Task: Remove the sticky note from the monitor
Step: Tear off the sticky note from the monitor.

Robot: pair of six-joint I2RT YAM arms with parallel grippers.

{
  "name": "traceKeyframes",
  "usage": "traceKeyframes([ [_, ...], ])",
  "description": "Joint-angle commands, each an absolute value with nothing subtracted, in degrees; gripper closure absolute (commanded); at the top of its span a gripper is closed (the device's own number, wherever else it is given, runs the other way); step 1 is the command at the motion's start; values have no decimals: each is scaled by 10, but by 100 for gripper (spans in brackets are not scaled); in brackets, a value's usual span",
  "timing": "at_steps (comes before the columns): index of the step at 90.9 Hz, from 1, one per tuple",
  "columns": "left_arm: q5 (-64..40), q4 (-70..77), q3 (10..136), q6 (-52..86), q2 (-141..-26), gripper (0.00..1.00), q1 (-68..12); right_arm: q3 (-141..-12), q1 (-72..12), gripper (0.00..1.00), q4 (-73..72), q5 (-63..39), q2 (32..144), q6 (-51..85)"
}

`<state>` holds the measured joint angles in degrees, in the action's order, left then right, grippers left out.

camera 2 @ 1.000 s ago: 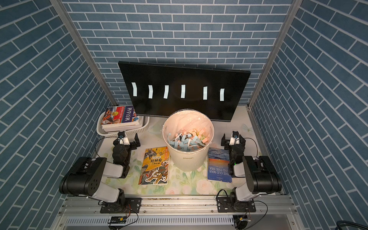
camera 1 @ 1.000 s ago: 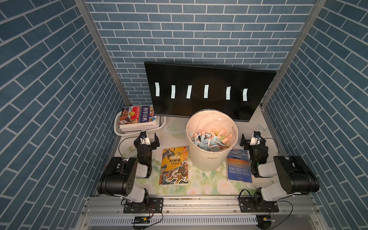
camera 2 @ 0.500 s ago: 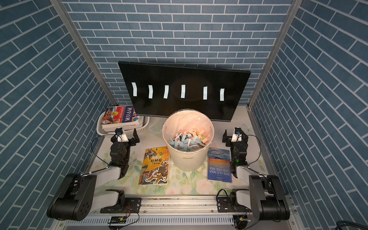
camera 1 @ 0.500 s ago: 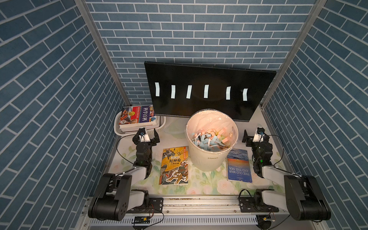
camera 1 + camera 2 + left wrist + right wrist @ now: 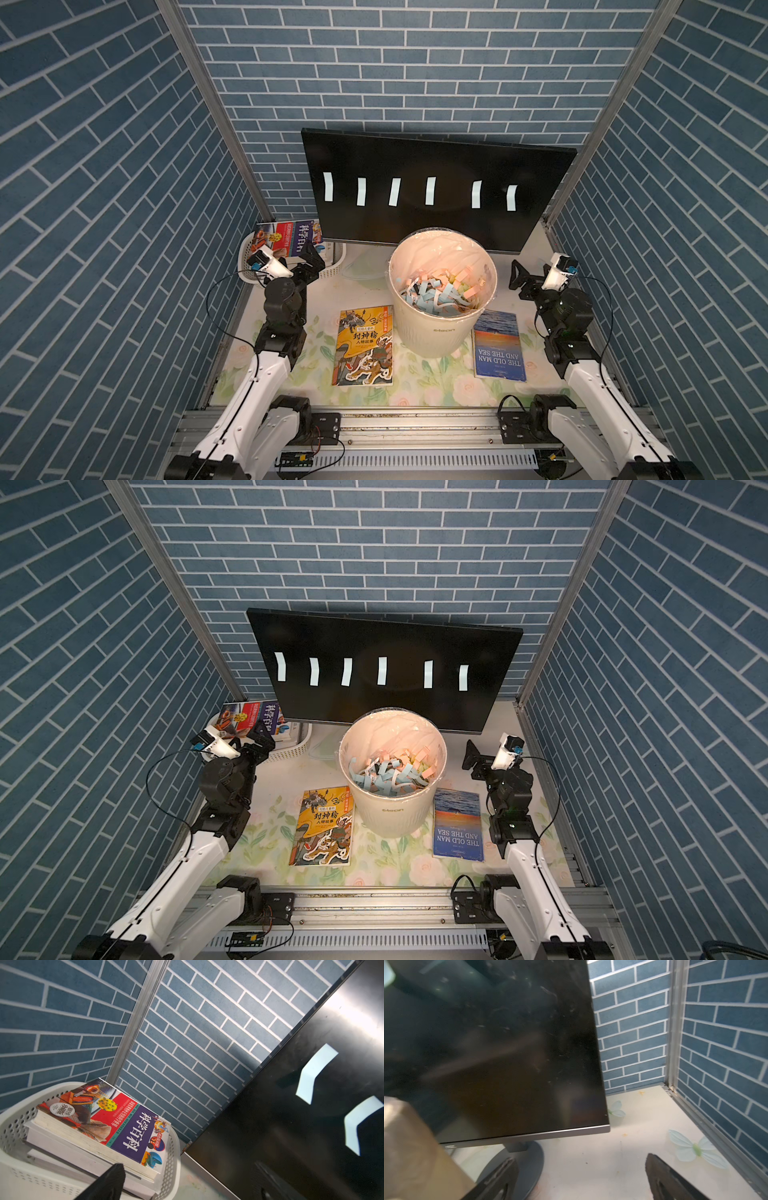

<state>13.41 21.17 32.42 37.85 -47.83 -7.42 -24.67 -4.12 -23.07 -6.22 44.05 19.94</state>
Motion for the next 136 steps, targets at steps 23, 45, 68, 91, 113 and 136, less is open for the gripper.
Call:
traceKeyframes([
  [23,-14,82,402,429,-394,0,-75,-300,-43,0,-138,-122,323,296],
  [45,-86,7,469,394,-406,0,-75,-365,-43,0,-141,-193,369,327],
  [68,-141,-54,505,338,-388,0,-75,-433,-42,0,-180,-262,464,387],
  [91,-177,-91,529,298,-370,0,-74,-472,-41,2,-243,-294,540,449],
  [113,-204,-102,530,286,-369,0,-75,-496,-40,7,-292,-304,592,516],
  [136,-226,-107,532,277,-349,0,-74,-495,-36,16,-364,-314,635,615],
])
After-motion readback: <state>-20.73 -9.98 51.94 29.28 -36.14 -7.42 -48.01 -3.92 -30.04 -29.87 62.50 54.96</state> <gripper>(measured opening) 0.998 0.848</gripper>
